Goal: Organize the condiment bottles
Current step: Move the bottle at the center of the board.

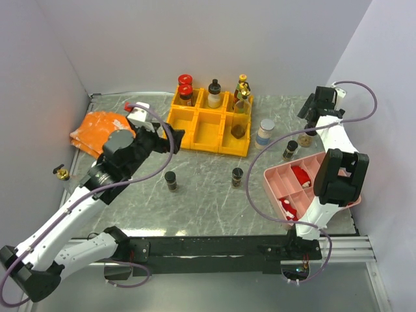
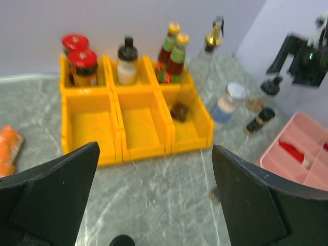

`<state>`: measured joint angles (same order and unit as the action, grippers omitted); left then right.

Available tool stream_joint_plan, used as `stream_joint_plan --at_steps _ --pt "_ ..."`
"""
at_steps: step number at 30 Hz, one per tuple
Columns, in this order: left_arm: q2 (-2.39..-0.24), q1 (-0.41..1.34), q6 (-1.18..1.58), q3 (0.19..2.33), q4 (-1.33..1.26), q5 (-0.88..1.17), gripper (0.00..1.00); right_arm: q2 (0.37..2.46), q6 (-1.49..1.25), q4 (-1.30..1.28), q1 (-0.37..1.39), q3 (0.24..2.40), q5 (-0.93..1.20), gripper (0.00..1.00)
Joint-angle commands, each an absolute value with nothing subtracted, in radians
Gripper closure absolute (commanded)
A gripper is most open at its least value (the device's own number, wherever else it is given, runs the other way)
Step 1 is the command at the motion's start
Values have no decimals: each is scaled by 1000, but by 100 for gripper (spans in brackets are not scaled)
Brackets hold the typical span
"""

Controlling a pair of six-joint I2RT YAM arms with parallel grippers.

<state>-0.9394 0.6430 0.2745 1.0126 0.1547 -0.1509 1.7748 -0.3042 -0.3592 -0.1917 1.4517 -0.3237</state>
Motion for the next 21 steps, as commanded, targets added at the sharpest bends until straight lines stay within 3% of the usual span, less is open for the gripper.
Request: stream_joint_plan --at_steps 1,6,11,12,13,16,21 --pt "-916 649 242 1020 87 -238 4 1799 -328 -384 -218 1497 -270 0" --pt "-913 647 259 1023 89 -197 3 1876 -327 -376 -242 1492 -184 1" --pt "-911 649 258 1032 106 -201 4 1898 -305 -345 -247 1465 -202 11" --pt "-910 647 258 1032 103 -189 4 1898 -304 -344 -248 1463 -212 14" --pt "-911 649 258 1032 106 -183 4 1894 -298 -335 -249 1463 -219 27" --pt "-919 649 256 1037 110 -183 4 1852 -279 -284 -250 1419 -238 50" --pt "-911 647 258 1042 117 -205 3 1734 -267 -247 -241 1390 -242 59"
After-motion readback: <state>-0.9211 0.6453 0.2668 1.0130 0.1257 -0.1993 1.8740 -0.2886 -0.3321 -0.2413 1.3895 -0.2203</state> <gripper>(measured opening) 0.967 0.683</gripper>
